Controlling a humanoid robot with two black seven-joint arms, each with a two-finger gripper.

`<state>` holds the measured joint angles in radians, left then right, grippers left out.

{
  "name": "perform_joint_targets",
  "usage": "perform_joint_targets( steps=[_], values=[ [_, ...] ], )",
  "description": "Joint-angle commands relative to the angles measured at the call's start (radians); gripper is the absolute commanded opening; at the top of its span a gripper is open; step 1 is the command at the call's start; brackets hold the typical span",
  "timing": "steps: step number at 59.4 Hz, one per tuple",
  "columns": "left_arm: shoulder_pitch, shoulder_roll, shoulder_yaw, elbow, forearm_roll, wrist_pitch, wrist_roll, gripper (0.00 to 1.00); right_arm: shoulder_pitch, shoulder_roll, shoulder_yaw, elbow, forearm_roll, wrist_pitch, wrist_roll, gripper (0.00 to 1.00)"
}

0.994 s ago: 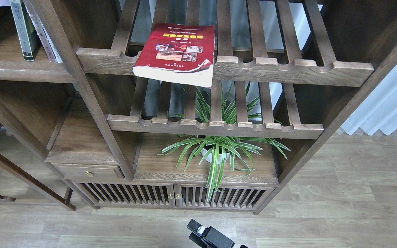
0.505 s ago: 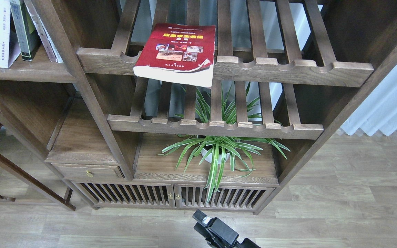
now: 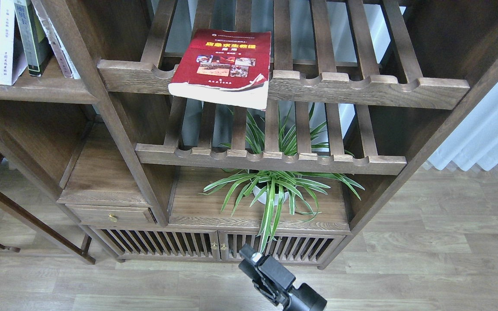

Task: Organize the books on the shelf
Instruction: 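Reach the right gripper up toward the red-covered book on the upper shelf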

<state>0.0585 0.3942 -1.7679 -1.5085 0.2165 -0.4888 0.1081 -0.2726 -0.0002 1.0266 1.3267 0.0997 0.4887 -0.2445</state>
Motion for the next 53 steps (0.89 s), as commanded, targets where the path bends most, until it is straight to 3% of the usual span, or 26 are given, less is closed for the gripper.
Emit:
perform_joint_targets(
  steps=[1,32,53],
  values=[
    [0.063,-0.058,0.016,0.001,0.001,0.000,0.002,0.99,0.030,0.000,0.018,0.002,0.000,0.000,0.005,0.92],
    [0.118,-0.086,0.038,0.037,0.001,0.000,0.001,0.99,0.338,0.000,0.006,0.114,-0.061,0.000,0.013,0.90],
    [0.116,-0.084,0.031,0.047,0.001,0.000,0.001,0.99,0.526,0.000,-0.109,0.117,-0.140,0.000,0.140,0.90]
  ],
)
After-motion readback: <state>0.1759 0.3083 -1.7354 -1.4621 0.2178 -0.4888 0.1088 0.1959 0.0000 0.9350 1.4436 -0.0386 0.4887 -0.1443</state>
